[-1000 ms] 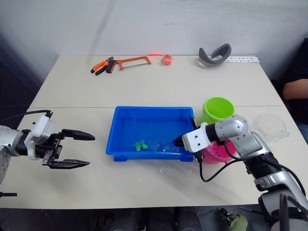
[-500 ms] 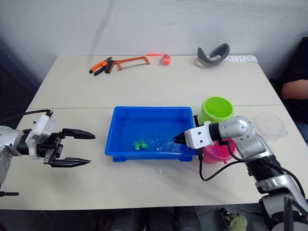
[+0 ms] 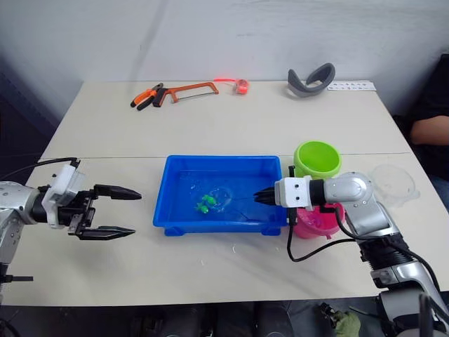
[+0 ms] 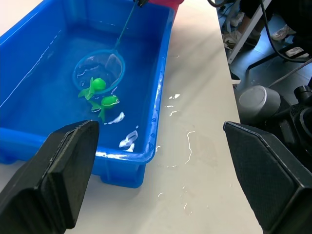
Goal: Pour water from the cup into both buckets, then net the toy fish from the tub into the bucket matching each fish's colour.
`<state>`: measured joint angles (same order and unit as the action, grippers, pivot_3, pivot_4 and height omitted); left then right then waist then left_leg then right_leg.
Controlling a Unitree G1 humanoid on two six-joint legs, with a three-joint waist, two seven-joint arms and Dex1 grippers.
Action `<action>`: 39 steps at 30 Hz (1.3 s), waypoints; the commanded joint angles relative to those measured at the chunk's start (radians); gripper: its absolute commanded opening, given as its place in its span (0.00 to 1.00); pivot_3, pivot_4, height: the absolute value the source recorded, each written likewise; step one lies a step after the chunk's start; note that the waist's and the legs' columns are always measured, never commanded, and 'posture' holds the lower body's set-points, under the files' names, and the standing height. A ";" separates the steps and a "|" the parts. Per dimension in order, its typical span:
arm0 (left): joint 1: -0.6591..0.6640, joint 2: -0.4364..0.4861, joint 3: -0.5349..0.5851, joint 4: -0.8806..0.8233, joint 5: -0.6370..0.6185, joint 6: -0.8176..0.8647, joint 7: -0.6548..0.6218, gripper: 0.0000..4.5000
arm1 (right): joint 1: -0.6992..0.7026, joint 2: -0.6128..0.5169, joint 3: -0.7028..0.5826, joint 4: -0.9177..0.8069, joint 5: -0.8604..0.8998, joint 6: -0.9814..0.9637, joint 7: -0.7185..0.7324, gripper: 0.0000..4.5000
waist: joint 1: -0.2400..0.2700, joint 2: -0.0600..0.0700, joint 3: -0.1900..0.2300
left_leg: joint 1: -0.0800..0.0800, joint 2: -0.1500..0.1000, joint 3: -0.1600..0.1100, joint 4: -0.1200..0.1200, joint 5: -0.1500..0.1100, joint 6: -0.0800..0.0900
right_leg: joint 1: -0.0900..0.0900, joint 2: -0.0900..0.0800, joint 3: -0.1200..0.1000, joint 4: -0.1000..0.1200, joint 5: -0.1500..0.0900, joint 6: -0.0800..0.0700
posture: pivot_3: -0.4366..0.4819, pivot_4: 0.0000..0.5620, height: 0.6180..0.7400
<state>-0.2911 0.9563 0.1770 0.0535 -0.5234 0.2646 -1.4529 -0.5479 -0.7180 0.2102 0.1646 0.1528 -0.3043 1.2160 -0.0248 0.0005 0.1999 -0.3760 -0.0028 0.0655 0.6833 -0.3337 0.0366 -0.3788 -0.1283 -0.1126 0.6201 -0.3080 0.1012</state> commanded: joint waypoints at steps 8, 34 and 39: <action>-0.084 -0.049 -0.018 0.051 0.004 -0.037 -0.008 0.99 | 0.163 -0.078 -0.200 -0.277 0.116 0.091 -0.069 0.00 | 0.005 0.000 0.000 | 0.000 0.000 0.000 0.000 0.000 0.000 | 0.000 0.000 0.000 0.000 0.000 0.000 | 0.48 0.27 1.00; -0.406 -0.473 -0.111 0.168 -0.028 -0.004 0.134 0.99 | 0.718 -0.134 -0.794 -0.681 -0.082 -0.042 -0.331 0.00 | 0.051 -0.001 0.000 | 0.001 -0.002 0.001 0.001 0.001 0.002 | 0.003 0.005 0.001 -0.001 0.000 0.002 | 0.48 0.27 1.00; -0.410 -0.541 -0.144 0.128 -0.029 0.040 0.171 0.99 | 0.689 -0.227 -0.901 -0.459 -0.230 -0.191 -0.385 0.00 | 0.049 -0.001 0.000 | 0.002 -0.001 0.002 0.001 0.001 0.002 | 0.003 0.008 0.003 -0.001 0.001 0.002 | 0.48 0.27 1.00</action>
<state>-0.6902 0.4234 0.0406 0.2333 -0.5270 0.2958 -1.2928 0.1561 -0.9240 -0.6384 -0.3513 -0.0413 -0.4438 0.8582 0.0238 -0.0010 0.1995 -0.3734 -0.0043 0.0684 0.6838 -0.3323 0.0384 -0.3756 -0.1201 -0.1087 0.6195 -0.3074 0.1034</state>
